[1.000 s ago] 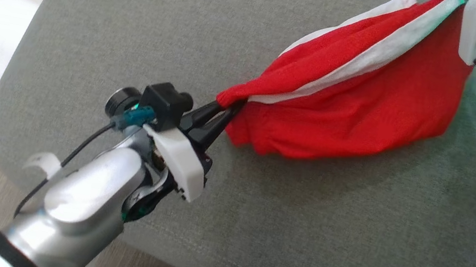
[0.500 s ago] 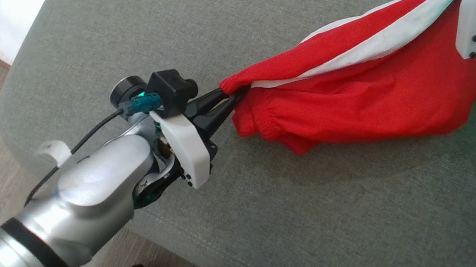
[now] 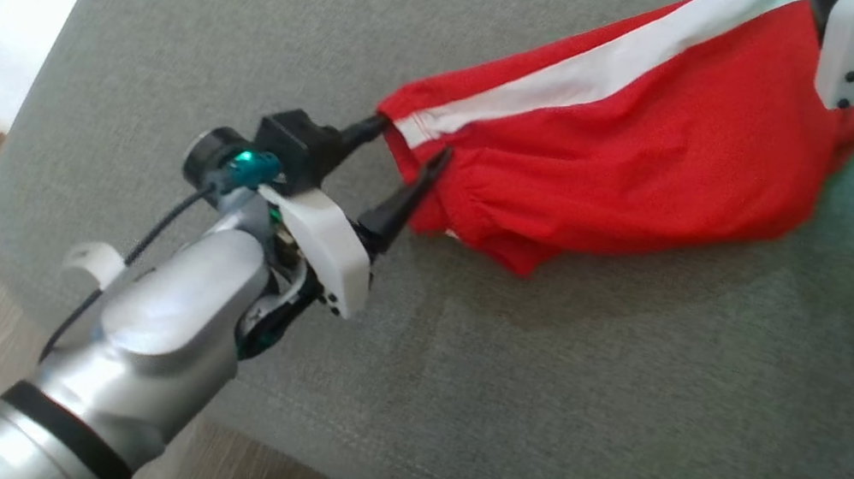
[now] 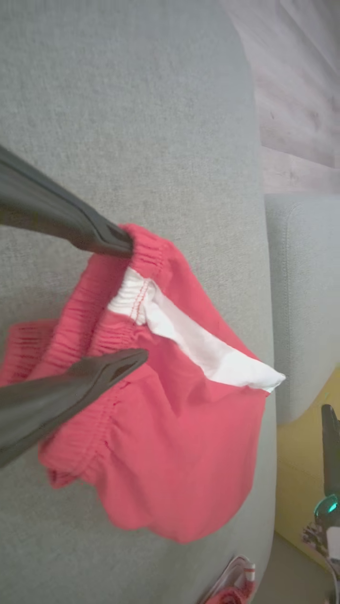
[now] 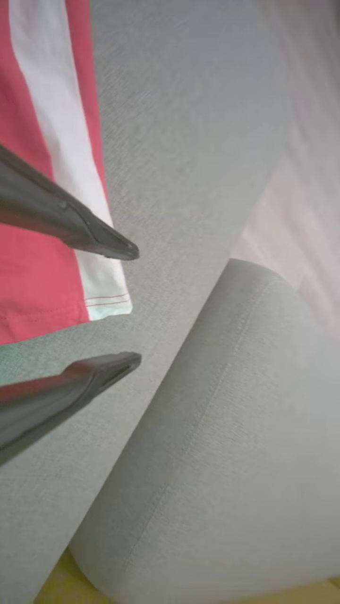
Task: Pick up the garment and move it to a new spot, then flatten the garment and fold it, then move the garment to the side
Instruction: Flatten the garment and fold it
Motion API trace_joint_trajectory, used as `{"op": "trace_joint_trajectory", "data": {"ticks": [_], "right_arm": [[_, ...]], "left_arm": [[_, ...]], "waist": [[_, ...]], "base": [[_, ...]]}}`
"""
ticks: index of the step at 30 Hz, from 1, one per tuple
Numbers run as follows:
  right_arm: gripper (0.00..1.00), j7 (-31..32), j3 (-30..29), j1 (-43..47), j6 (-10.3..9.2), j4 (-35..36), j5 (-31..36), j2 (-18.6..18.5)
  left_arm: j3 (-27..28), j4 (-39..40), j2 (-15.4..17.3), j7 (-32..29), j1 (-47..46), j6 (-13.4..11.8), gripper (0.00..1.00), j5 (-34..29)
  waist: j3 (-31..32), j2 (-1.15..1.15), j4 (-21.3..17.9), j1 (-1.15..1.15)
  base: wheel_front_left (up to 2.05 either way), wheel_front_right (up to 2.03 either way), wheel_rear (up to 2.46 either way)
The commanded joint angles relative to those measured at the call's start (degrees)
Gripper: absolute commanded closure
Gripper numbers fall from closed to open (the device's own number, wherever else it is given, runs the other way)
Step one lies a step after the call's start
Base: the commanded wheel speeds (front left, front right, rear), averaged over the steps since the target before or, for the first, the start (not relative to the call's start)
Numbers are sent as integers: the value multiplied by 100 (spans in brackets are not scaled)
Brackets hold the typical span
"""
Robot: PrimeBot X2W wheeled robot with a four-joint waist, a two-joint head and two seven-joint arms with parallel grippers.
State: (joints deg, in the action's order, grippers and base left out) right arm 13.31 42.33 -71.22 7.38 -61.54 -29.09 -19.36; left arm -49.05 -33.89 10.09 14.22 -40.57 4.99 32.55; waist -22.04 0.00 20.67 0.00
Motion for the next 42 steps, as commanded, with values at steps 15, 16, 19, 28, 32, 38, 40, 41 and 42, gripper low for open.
{"op": "trace_joint_trajectory", "data": {"ticks": [15, 16, 19, 28, 32, 38, 40, 41, 42], "right_arm": [[0, -2501, 258, 859, 11, 1287, -139, 169], [0, -2596, 202, 934, 11, 1353, -79, 163], [0, -2752, -92, 1236, 11, 1549, 88, 201], [0, -2828, -1653, 2878, 11, 2386, 879, 580], [0, -2829, -2323, 3715, 11, 2899, 1334, 879], [0, -2725, -3027, 4813, 11, 3653, 2095, 1284], [0, -2628, -3188, 5085, 11, 3874, 2221, 1384], [0, -2580, -3270, 5199, 11, 3974, 2260, 1422], [0, -2534, -3341, 5295, 11, 4073, 2291, 1454]], "left_arm": [[1917, 1361, 788, 76, 557, -1252, 0, -77], [2080, 1531, 794, 77, 643, -1330, 0, -114], [2477, 1985, 799, 77, 959, -1489, 0, -286], [2938, 2502, 497, 77, 1951, -1715, 0, -950], [3045, 2556, 294, 77, 2465, -1761, 0, -1194], [3130, 2591, 96, 77, 3149, -1767, 0, -1577], [3159, 2622, 21, 77, 3290, -1735, 0, -1659], [3155, 2619, 2, 77, 3338, -1711, 0, -1719], [3171, 2621, -32, 77, 3370, -1690, 0, -1753]], "waist": [[1046, 0, -1274, 0], [1089, 0, -1348, 0], [1230, 0, -1557, 0], [1690, 0, -1915, 0], [1848, 0, -2044, 0], [2011, 0, -2132, 0], [2011, 0, -2120, 0], [2006, 0, -2103, 0], [1998, 0, -2083, 0]], "base": [[0, 0, 0], [0, 0, 0], [0, 0, 0], [0, 0, 0], [0, 0, 0], [0, 0, 0], [0, 0, 0], [0, 0, 0], [0, 0, 0]]}}
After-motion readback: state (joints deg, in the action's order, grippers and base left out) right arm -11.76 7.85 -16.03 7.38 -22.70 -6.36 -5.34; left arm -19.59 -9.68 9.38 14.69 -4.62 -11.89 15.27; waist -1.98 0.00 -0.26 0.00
